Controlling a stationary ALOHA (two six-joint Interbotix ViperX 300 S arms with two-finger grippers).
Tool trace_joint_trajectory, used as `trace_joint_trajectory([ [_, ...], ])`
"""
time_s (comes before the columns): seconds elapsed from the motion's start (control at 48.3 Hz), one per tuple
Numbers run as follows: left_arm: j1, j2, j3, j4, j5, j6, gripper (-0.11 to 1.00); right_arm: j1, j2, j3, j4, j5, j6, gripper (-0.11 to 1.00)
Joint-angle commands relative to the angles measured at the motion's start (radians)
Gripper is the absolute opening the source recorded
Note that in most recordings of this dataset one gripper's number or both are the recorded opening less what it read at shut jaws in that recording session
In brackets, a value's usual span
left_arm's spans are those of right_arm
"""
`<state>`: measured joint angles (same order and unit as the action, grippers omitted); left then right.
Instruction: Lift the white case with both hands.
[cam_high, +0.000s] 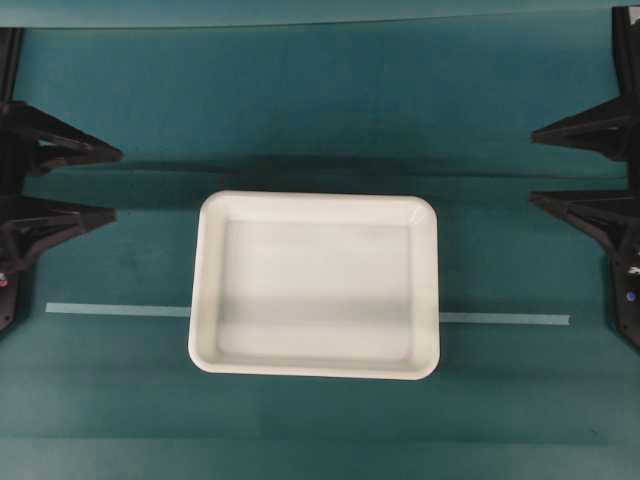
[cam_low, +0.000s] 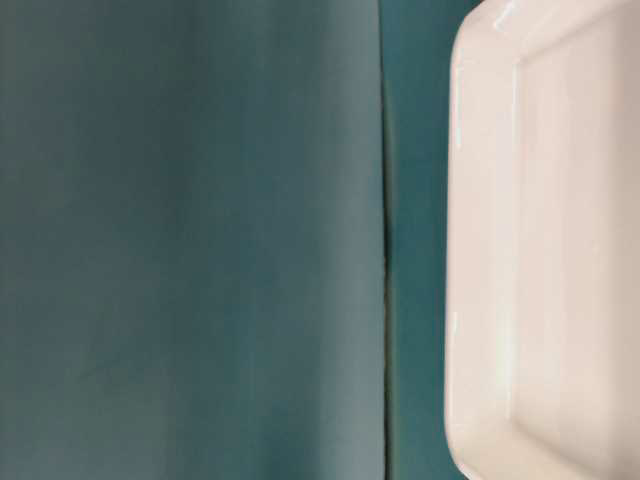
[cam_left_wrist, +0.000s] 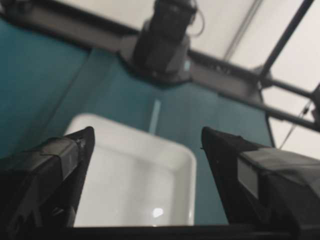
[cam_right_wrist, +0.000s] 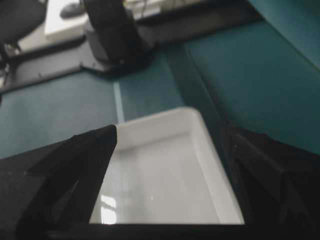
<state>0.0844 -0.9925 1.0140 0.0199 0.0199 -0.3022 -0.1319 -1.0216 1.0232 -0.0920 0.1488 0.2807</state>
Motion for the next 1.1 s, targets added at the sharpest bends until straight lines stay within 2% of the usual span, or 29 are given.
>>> trace_joint_trajectory([
  [0.0, -0.002, -0.006, -0.029, 0.003, -0.003, 0.003, 0.92, 0.000, 0.002, -0.020, -0.003, -0.005, -0.003, 0.89],
  [1.077, -0.002, -0.018, -0.026, 0.003, 0.018, 0.003, 0.92, 0.000, -0.006, -0.018, -0.003, -0.003, -0.002, 0.89],
])
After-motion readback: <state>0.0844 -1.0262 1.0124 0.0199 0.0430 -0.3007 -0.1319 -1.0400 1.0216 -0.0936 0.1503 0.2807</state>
